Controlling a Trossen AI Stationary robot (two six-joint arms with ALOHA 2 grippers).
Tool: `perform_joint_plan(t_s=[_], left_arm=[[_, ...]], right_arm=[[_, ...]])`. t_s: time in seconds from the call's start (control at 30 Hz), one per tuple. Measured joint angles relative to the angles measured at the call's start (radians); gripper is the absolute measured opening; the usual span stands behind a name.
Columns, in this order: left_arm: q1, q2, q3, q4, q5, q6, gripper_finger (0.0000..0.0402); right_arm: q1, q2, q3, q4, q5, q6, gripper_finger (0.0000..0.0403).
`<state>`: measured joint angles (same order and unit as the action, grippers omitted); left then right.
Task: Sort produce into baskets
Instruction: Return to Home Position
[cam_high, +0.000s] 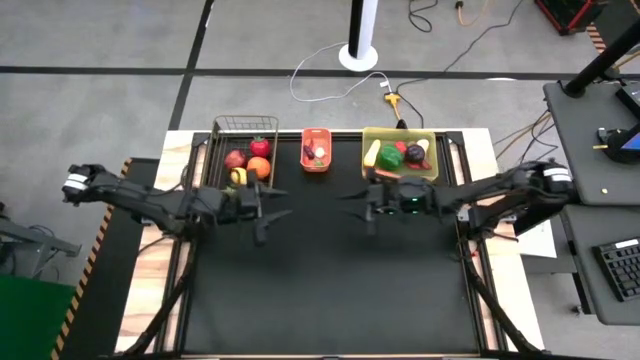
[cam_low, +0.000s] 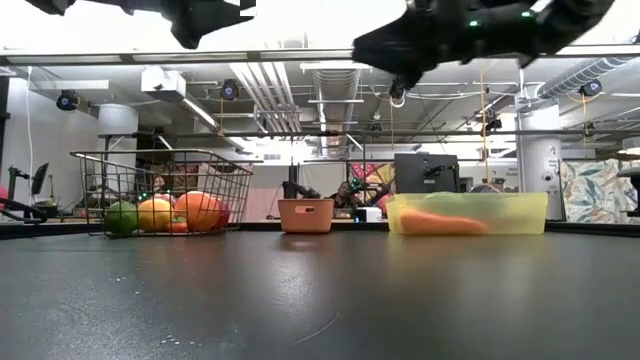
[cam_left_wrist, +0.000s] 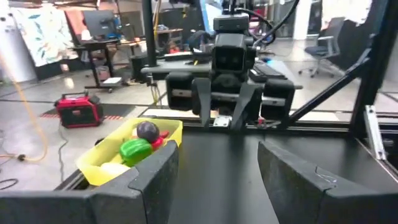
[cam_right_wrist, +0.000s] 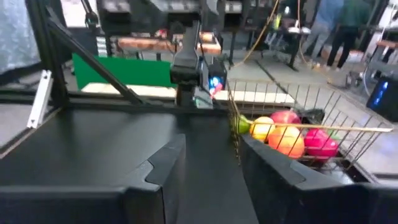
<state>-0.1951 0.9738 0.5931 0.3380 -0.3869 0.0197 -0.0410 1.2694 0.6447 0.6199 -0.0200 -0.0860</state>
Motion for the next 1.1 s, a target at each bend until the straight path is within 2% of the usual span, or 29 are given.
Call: perform_joint_plan(t_s=[0.07, 0.33, 0.5, 0.7, 0.9, 1.1], left_arm=[[0.029, -0.042, -0.016, -0.005, 0.037, 0.005, 0.0203], [0.077, -0.304, -0.166, -0.008, 0.039, 0.001, 0.0203], [0.077, -0.499, -0.29, -0.008, 0.039, -0.03, 0.0203], [0.077, -0.706, -0.421, -0.007, 0.039, -0.039, 0.0203], [0.077, -0.869, -0.479, -0.118, 0.035, -0.052, 0.0203], [0.077, -0.975, -0.486, -0.255, 0.03, -0.059, 0.0203]], right_arm=[[0.002, -0.06, -0.044, 0.002, 0.0, 0.0, 0.014], [0.006, -0.266, -0.18, -0.001, -0.005, -0.009, 0.0127], [0.006, -0.352, -0.25, 0.032, -0.005, -0.029, 0.0119], [0.006, -0.424, -0.366, 0.162, -0.006, -0.015, 0.0107], [0.006, -0.512, -0.471, 0.285, -0.006, 0.019, 0.0094], [0.004, -0.67, -0.543, 0.272, -0.005, 0.033, 0.0078]])
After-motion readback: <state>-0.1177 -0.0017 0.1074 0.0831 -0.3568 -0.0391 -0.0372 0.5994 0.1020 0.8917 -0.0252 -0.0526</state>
